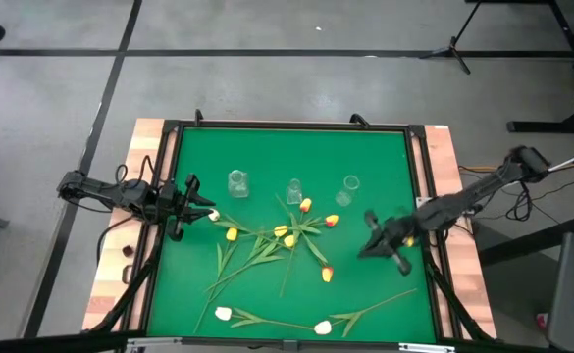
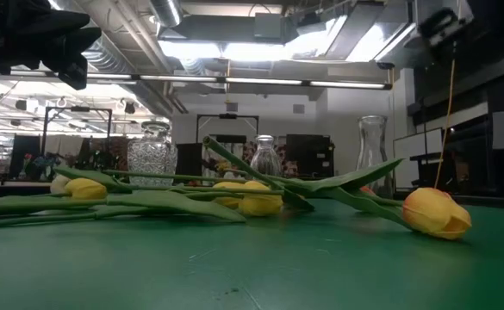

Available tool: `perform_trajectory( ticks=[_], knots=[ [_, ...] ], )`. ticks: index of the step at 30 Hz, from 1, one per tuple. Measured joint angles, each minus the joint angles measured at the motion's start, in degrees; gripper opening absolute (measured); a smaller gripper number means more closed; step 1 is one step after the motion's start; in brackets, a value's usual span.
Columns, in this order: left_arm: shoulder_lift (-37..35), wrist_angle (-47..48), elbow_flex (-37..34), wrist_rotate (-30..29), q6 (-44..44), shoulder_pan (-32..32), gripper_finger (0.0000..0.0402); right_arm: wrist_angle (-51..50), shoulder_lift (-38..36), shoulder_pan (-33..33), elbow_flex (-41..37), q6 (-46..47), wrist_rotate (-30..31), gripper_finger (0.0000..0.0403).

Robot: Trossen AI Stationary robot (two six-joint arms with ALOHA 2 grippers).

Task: Sort flowers into vase by color
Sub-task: Put the bottom right white flower into the left transparent vase

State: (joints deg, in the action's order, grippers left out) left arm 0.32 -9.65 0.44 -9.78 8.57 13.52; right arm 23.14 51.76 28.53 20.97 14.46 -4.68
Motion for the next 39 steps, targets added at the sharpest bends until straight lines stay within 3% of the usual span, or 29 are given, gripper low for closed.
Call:
perform_trajectory(
  ticks=[5,9,13,18,24,27,33,39],
  knots=[
    [0.0,0.0,0.0,0.0,0.0,0.0,0.0092,-10.8,13.7,0.0,11.0,5.3,-8.6,0.0014],
    [0.0,0.0,0.0,0.0,0.0,0.0,0.0092,-17.1,20.6,0.6,14.8,17.4,-17.7,0.0027],
    [0.0,0.0,0.0,0.0,0.0,0.0,0.0092,-19.1,22.7,4.3,15.0,30.7,-18.8,0.0063],
    [0.0,0.0,0.0,0.0,0.0,0.0,0.0092,-24.2,22.7,10.9,15.0,36.1,-13.5,0.0081],
    [0.0,0.0,0.0,0.0,0.0,0.0,0.0092,-27.5,22.7,18.4,15.0,35.0,5.6,0.0067],
    [0.0,0.0,0.0,0.0,0.0,0.0,0.0092,-30.4,23.0,20.7,15.0,35.2,11.5,0.0066],
    [0.0,0.0,0.0,0.0,0.0,0.0,0.0092,-26.9,26.4,21.9,15.0,34.8,12.2,0.0084],
    [0.0,0.0,0.0,0.0,0.0,0.0,0.0092,-22.2,31.7,21.9,15.0,35.1,10.6,0.0180]
  ],
)
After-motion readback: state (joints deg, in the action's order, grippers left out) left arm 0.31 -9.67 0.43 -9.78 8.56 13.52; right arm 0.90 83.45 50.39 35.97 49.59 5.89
